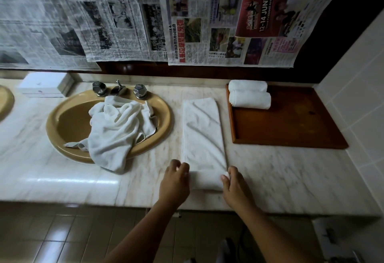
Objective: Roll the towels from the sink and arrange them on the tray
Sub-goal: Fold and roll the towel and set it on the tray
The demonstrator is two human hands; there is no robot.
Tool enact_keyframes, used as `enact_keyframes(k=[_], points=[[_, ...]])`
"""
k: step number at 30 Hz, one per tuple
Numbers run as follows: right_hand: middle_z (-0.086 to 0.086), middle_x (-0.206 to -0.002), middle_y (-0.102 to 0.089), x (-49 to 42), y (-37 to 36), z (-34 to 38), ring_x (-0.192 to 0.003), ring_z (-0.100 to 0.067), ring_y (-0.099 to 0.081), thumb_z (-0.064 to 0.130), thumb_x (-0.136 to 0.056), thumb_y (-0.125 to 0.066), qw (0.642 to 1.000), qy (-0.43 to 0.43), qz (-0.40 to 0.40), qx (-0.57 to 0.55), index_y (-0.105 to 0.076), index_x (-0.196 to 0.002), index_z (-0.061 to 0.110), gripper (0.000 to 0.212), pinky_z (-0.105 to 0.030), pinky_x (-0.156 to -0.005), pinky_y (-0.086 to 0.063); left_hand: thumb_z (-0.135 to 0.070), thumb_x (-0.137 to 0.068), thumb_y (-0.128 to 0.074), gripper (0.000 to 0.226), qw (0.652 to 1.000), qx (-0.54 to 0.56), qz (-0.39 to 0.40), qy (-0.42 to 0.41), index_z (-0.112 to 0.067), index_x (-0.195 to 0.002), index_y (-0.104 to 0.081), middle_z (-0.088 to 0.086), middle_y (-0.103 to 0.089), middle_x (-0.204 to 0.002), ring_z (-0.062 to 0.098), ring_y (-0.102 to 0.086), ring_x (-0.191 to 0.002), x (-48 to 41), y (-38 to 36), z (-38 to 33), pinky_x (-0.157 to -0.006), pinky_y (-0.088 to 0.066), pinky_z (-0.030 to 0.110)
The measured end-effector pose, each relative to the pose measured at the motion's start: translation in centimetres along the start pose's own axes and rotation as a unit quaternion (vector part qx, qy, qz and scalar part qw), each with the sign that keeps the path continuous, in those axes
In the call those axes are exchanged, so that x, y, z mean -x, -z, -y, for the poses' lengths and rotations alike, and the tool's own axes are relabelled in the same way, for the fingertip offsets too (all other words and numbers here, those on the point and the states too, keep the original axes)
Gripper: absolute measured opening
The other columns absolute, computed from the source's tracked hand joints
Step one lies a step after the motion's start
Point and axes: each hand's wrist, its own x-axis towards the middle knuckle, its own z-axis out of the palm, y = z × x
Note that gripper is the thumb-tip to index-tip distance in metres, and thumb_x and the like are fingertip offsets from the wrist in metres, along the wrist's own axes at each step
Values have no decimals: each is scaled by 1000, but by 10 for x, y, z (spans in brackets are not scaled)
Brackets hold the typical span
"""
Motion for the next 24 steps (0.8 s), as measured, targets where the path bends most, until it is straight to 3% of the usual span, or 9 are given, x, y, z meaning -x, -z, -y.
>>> enact_keyframes(k=[4,7,9,11,14,18,22,24], points=[[-3,-113,-48,1,-4,-3,-80,-16,-52,41,-106,-33,997,67,-9,39,-43,-133,28,32,-36,-66,-52,-14,-91,-59,10,994,-48,-25,-92,-20,-98,-63,-3,-58,-99,23,-49,-82,0,-5,3,-62,-46,40],[-1,-107,-51,1,-6,-8,-78,-16,-54,46,-104,-31,996,87,-22,21,-51,-122,25,34,-40,-66,-55,-16,-92,-64,13,993,-56,-33,-96,-19,-105,-64,-2,-62,-104,24,-53,-87,12,-7,9,-71,-46,39],[0,-102,-53,2,-7,-13,-78,-17,-55,59,-101,-22,993,110,-39,5,-57,-109,23,51,-42,-65,-54,-20,-93,-66,20,994,-59,-23,-94,-21,-112,-63,-3,-64,-112,23,-57,-97,22,-7,13,-78,-49,39],[3,-100,-54,3,-7,-18,-79,-15,-56,60,-100,-25,991,128,-42,-22,-60,-107,22,52,-40,-66,-53,-23,-94,-63,24,993,-60,-21,-100,-21,-118,-64,-4,-65,-119,21,-59,-106,31,-7,18,-84,-50,40],[6,-107,-54,5,-6,-26,-85,-11,-58,50,-96,-50,985,155,-38,-69,-63,-116,22,37,-30,-72,-53,-28,-97,-54,30,993,-53,-26,-105,-21,-124,-66,-5,-66,-126,20,-61,-113,38,-4,25,-89,-49,38],[9,-125,-49,9,-2,-36,-108,-9,-52,35,-82,-73,985,157,18,-66,-54,-137,28,58,-17,-88,-48,-41,-98,-61,40,994,-36,9,-99,-25,-134,-59,-8,-60,-138,15,-55,-123,45,-2,30,-94,-46,38],[3,-127,-49,6,-5,-36,-112,-22,-55,16,-81,-66,986,159,29,-37,-52,-140,26,62,-37,-95,-52,-39,-85,-75,57,991,-52,51,-111,-26,-136,-56,-8,-59,-138,20,-58,-120,40,1,38,-92,-49,39],[1,-126,-49,4,-6,-36,-112,-23,-54,10,-83,-64,988,147,34,-37,-53,-140,25,60,-37,-95,-51,-33,-81,-79,59,992,-42,57,-106,-27,-136,-57,-8,-61,-136,21,-60,-116,36,4,39,-88,-50,40]])
